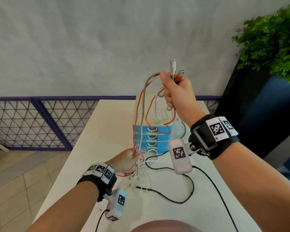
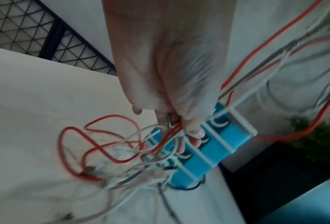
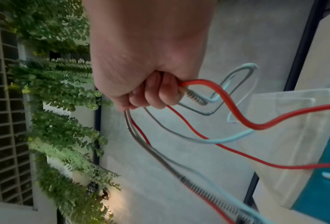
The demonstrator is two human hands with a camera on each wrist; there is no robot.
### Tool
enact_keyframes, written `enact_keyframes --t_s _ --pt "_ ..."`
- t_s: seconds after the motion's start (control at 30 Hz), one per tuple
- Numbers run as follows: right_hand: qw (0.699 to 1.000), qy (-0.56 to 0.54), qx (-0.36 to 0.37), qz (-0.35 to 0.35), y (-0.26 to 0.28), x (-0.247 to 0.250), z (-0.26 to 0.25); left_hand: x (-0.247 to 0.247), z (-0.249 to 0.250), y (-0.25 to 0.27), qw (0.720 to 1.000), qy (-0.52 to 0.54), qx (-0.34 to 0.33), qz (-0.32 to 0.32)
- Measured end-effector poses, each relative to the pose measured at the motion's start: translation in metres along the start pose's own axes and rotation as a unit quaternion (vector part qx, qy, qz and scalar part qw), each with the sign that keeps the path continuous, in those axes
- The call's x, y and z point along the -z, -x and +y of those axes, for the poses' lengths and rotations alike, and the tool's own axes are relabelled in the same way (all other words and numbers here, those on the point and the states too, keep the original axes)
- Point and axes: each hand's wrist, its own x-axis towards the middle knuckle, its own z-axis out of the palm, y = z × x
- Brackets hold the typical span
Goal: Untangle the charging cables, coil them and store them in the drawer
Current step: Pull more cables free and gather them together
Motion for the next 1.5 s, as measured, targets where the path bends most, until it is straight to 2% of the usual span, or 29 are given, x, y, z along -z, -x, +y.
enact_keyframes --t_s 0.07,0.13,0.23,0.3,0.4,0.47,0.57,0.67,0.73,0.87,0.97,1.03,1.1,1.13,1.2,1.27,1.33,1.4,1.43,1.5 --pt "0.99 0.141 0.012 0.027 -0.002 -0.001 0.008 0.008 0.011 -0.002 0.999 0.04 -0.031 0.009" --pt "0.963 0.264 0.024 0.041 -0.001 -0.002 0.021 0.021 0.027 -0.002 0.997 0.039 -0.061 0.038" --pt "0.959 0.275 0.044 0.058 0.013 -0.006 0.036 0.041 0.049 -0.002 0.991 0.046 -0.085 0.088" --pt "0.949 0.314 0.039 0.012 0.021 -0.009 0.044 0.051 0.061 -0.001 0.985 0.058 -0.115 0.112" --pt "0.907 0.403 -0.048 -0.114 0.025 -0.013 0.058 0.058 0.073 -0.002 0.981 0.062 -0.124 0.136" --pt "0.909 0.372 -0.103 -0.158 0.025 -0.015 0.066 0.056 0.079 -0.001 0.982 0.061 -0.13 0.122" --pt "0.9 0.322 -0.173 -0.236 0.023 -0.014 0.065 0.048 0.079 0.002 0.985 -0.016 -0.145 0.093" --pt "0.909 0.209 -0.226 -0.281 0.025 -0.012 0.061 0.044 0.079 0.006 0.987 -0.03 -0.137 0.075" --pt "0.922 0.177 -0.221 -0.263 0.024 -0.013 0.061 0.043 0.085 0.011 0.989 -0.044 -0.132 0.051" --pt "0.96 0.066 -0.206 -0.179 0.018 -0.016 0.057 0.05 0.081 0.015 0.988 0.028 -0.153 -0.016" --pt "0.98 -0.027 -0.172 -0.094 0.006 -0.012 0.041 0.056 0.056 0.015 0.993 -0.004 -0.108 -0.037" --pt "0.986 -0.056 -0.14 -0.067 -0.001 -0.01 0.028 0.055 0.04 0.017 0.997 0.002 -0.07 -0.036" --pt "0.993 -0.005 -0.103 -0.055 -0.005 -0.01 0.024 0.052 0.036 0.019 0.998 0.025 -0.05 -0.015" --pt "0.993 0.072 -0.081 -0.054 -0.007 -0.011 0.027 0.052 0.041 0.02 0.998 0.045 -0.05 -0.003" --pt "0.959 0.269 -0.05 -0.077 -0.008 -0.011 0.036 0.055 0.051 0.017 0.993 0.088 -0.063 0.038" --pt "0.907 0.394 -0.058 -0.135 -0.005 -0.008 0.045 0.068 0.061 0.013 0.985 0.126 -0.061 0.099" --pt "0.865 0.444 -0.118 -0.203 0.001 0.0 0.049 0.086 0.066 0.01 0.974 0.086 -0.094 0.186" --pt "0.816 0.472 -0.18 -0.282 0.008 0.009 0.046 0.106 0.073 0.013 0.956 -0.033 -0.115 0.269" --pt "0.789 0.486 -0.194 -0.321 0.01 0.014 0.043 0.115 0.077 0.015 0.936 -0.098 -0.112 0.318" --pt "0.752 0.496 -0.203 -0.384 0.012 0.023 0.034 0.128 0.09 0.021 0.912 -0.106 -0.08 0.388"
